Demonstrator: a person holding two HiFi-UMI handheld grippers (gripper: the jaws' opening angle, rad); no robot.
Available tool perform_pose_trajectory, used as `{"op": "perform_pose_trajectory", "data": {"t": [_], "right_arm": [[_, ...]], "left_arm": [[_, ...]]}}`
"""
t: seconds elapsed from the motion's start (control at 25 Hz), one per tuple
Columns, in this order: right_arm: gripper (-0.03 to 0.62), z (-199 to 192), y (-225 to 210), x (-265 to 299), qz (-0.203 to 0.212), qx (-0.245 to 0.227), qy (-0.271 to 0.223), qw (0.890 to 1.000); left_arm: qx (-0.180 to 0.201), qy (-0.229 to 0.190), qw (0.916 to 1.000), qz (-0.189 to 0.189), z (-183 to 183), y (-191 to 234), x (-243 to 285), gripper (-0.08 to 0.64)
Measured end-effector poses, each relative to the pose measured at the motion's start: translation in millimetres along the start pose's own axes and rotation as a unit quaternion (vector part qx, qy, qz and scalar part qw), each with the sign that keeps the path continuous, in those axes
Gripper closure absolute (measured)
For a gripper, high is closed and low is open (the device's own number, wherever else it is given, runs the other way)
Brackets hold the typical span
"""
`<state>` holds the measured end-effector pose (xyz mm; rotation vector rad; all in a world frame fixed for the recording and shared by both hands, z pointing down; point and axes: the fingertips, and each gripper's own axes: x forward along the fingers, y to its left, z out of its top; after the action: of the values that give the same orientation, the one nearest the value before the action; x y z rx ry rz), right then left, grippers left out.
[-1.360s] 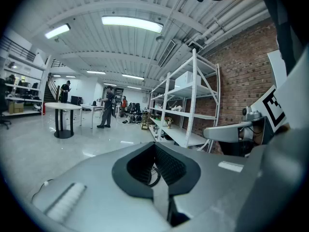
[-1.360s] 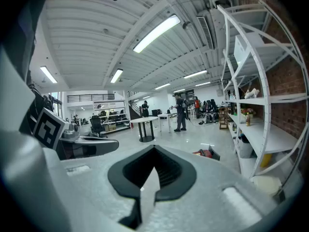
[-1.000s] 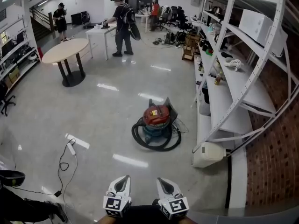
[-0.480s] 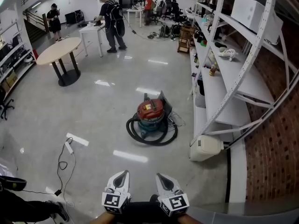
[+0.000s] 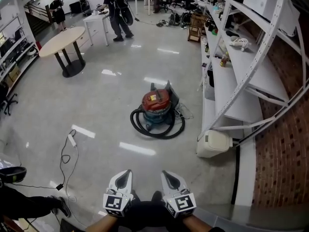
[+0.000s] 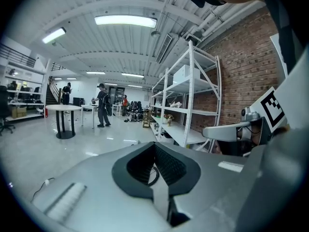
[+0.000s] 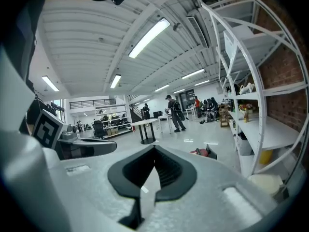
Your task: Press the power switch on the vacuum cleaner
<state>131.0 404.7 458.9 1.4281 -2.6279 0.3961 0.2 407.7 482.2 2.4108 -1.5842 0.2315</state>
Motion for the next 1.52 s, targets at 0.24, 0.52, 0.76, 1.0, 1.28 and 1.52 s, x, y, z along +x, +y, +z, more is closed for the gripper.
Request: {"op": "perform_pose_trajectory", "data": {"t": [0.24, 0.52, 0.76, 1.0, 1.28, 1.52], "right_arm": [[0.600, -2, -6, 20, -0.006, 0.000, 0.011, 1.000], [0.600, 4, -26, 66, -0.040, 0.003, 0.031, 0.999], [0.600, 30, -23, 133, -0.045, -0.017, 0.037, 0.998], [0.600, 42, -17, 186, -0.063, -0.030, 0.050, 0.996], [0.600, 60, -3, 242, -0.075, -0.030, 0.043, 0.996], [0.600, 74, 10, 278, -0.066, -0.050, 0.043, 0.996]], "left_arm": [[-0.018, 0.000, 0.9998, 0.002, -1, 15, 22, 0.545], [-0.025, -0.003, 0.9993, -0.026, 19, 48, 75, 0.545], [-0.040, -0.010, 0.9985, -0.038, 43, 104, 121, 0.545], [-0.037, -0.023, 0.9974, -0.058, 66, 150, 147, 0.545], [-0.036, -0.040, 0.9970, -0.056, 78, 211, 157, 0.545], [-0.055, -0.047, 0.9970, -0.026, 85, 256, 154, 0.545]]}}
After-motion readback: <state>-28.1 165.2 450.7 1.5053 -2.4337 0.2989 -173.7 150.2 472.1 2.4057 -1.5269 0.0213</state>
